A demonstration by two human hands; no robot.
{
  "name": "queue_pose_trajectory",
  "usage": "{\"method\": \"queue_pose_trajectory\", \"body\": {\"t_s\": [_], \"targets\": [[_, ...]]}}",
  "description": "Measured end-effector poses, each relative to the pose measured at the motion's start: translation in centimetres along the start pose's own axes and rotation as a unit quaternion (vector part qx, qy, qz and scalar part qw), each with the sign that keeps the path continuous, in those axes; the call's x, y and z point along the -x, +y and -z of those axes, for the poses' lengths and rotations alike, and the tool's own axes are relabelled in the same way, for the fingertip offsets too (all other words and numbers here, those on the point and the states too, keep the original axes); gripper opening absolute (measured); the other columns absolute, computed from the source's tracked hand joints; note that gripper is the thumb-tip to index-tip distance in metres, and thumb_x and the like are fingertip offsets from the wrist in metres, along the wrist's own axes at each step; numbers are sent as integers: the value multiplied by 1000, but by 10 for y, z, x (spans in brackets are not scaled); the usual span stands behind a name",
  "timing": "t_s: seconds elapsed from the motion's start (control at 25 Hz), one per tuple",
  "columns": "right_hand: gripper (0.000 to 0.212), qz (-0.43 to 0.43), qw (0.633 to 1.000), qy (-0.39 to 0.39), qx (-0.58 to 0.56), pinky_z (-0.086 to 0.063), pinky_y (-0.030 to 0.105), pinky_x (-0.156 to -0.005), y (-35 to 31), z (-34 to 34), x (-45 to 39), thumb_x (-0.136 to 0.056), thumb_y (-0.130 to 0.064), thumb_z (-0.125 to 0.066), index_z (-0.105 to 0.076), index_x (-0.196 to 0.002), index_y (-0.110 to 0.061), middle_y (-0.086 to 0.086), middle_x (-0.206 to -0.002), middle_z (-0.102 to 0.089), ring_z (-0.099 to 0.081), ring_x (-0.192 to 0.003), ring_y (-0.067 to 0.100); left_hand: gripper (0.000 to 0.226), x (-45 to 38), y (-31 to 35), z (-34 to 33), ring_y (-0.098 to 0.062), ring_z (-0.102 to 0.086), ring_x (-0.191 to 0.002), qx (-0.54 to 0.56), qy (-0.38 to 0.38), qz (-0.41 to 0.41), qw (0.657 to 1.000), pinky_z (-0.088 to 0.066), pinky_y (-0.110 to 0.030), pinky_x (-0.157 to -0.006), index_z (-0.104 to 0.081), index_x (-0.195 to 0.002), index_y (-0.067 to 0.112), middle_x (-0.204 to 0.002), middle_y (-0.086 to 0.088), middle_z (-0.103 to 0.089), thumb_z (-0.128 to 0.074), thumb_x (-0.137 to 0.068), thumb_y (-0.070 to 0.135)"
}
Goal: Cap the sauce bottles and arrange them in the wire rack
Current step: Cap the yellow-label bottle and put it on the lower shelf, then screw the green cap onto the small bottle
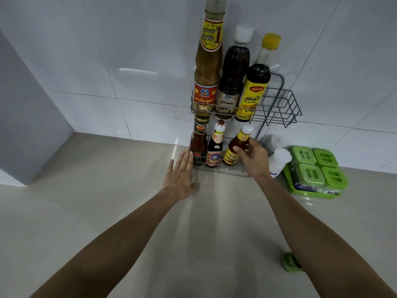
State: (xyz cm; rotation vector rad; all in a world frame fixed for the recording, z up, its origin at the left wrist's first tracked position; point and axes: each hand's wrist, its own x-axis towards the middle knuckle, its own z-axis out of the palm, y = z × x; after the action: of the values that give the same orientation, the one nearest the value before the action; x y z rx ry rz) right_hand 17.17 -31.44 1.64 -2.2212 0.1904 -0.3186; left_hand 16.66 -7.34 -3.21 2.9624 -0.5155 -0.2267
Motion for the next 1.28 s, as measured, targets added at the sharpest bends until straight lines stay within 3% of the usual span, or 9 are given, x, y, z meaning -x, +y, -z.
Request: {"method": "queue_pose_trajectory", "body": {"t_s": [0.24,0.52,0.76,0.84,0.96,1.04,1.12,1.28], "targets": [[46,5,997,-79,25,-52,44,-96,0,-9,-10,-87,-29,-69,-58,-128,-12,8,-121,-69,-64,-110,24,97,-1,-1,-4,-20,19,-150,2,-1,0,1000,2,-44,-121,22,-151,12,-162,-4,25,-51,-95,43],[47,-25,996,-89,14,-51,47,-97,3,-10,-15,-86,-30,-70,-57,-129,-13,9,-121,-68,-65,-108,24,101,-1,1,-3,-21,19,-150,9,-12,6,1000,3,-44,-121,23,-151,12,-161,-4,27,-56,-93,36],[85,-127,978,-158,56,-34,41,-114,-17,16,-9,-83,-40,-73,-31,-149,-6,13,-153,-39,-39,-140,29,102,8,3,6,-21,20,-150,58,-23,13,998,4,-43,-121,19,-153,12,-163,-5,22,-57,-92,43],[75,-112,983,-140,48,-42,37,-108,-29,48,8,-82,-40,-74,-44,-142,-6,12,-146,-49,-46,-134,26,100,24,17,7,-20,18,-150,96,-16,17,995,2,-43,-122,15,-154,12,-163,-5,19,-56,-92,46],[39,-66,993,-81,-62,-52,25,-81,-38,99,48,-82,-23,-75,-67,-117,-8,9,-115,-68,-64,-101,11,99,48,46,5,-20,12,-152,150,-12,-14,988,-3,-43,-124,7,-156,16,-165,-3,12,-60,-90,45],[22,-34,993,-37,-109,-53,17,-80,-29,134,80,-84,-11,-72,-71,-106,-8,10,-106,-72,-66,-81,-6,97,65,75,1,-21,5,-153,184,-37,-71,980,-8,-43,-123,-1,-157,18,-165,-3,5,-65,-88,41],[18,-28,992,-4,-125,-51,8,-78,-7,164,111,-87,-4,-68,-70,-103,-10,7,-103,-72,-64,-73,-13,96,82,108,-4,-19,-1,-152,227,-68,-130,963,-11,-39,-123,-10,-157,21,-165,-1,-4,-69,-85,42],[22,-96,991,31,-93,-49,26,-79,64,193,169,-85,-4,-70,-72,-93,-24,2,-88,-73,-65,-69,-9,93,105,174,-17,-15,-14,-149,317,-122,-187,922,-15,-29,-120,-22,-154,24,-162,0,-18,-76,-80,43]]}}
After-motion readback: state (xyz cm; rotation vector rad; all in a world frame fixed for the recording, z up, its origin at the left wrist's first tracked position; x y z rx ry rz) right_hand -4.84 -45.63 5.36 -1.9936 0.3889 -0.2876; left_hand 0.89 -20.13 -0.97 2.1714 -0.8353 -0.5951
